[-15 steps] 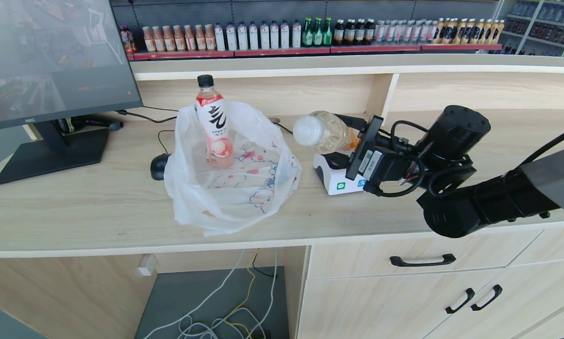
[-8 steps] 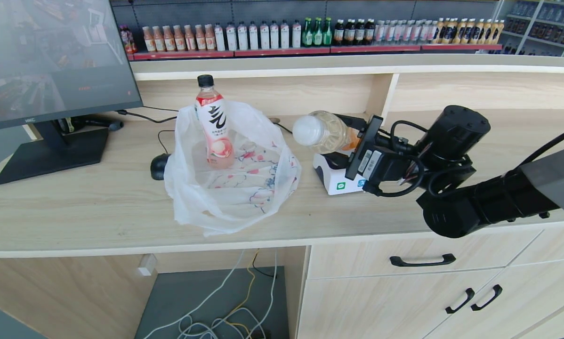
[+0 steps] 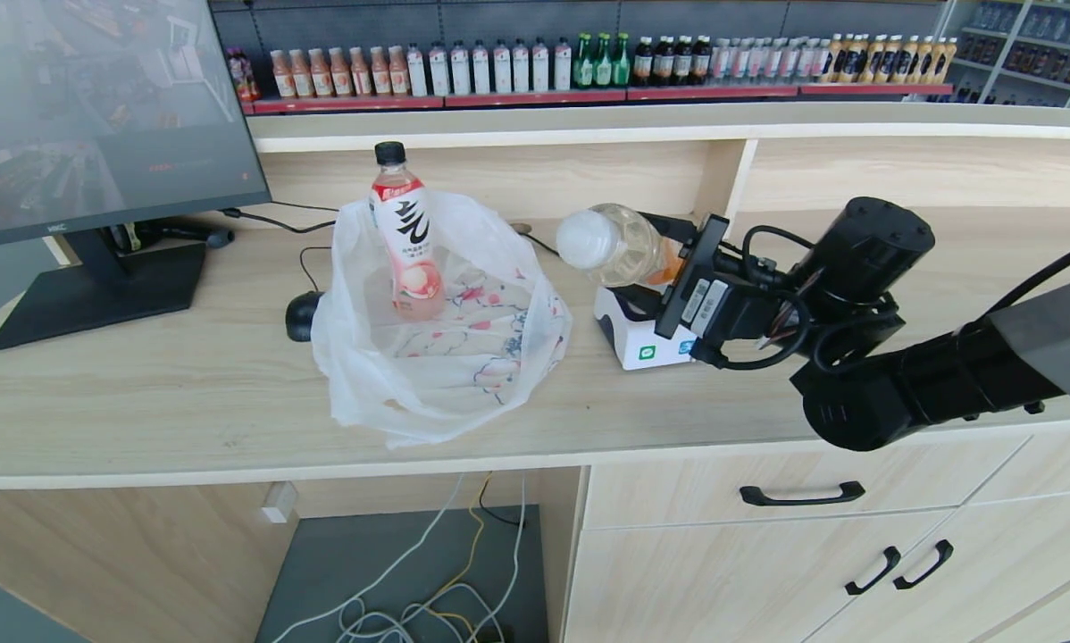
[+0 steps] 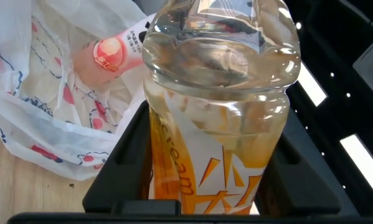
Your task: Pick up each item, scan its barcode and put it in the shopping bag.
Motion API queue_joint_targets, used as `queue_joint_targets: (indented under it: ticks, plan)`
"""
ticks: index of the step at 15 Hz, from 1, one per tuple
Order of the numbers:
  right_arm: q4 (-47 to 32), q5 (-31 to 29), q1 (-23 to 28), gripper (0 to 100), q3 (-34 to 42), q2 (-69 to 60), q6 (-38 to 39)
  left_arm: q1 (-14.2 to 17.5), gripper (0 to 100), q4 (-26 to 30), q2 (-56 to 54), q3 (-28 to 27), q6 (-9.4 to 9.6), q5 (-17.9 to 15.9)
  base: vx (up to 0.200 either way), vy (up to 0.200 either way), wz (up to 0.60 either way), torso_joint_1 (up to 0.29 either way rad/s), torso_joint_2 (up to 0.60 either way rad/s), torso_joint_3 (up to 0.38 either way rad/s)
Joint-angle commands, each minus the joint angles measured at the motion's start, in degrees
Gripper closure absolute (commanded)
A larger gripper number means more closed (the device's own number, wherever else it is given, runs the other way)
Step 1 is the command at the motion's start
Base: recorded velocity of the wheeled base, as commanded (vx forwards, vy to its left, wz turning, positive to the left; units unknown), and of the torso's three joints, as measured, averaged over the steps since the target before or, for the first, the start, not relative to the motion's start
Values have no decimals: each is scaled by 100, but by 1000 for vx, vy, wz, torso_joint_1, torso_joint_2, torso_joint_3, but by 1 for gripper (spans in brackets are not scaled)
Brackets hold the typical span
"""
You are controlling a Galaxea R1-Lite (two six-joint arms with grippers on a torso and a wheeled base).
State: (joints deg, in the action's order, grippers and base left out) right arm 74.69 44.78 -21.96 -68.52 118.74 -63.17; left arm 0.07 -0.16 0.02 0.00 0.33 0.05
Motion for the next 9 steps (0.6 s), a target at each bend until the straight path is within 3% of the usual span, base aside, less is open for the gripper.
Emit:
queue_joint_targets:
  ticks: [1, 9]
  plan:
    - [10, -13, -37, 100, 14, -202, 103, 1, 0, -2, -2, 0, 2, 4, 0, 0, 0, 0, 0, 0]
    - [292, -1560, -134, 100, 32, -922, 2213, 1, 0, -2, -2, 0, 2, 4, 0, 0, 0, 0, 0, 0]
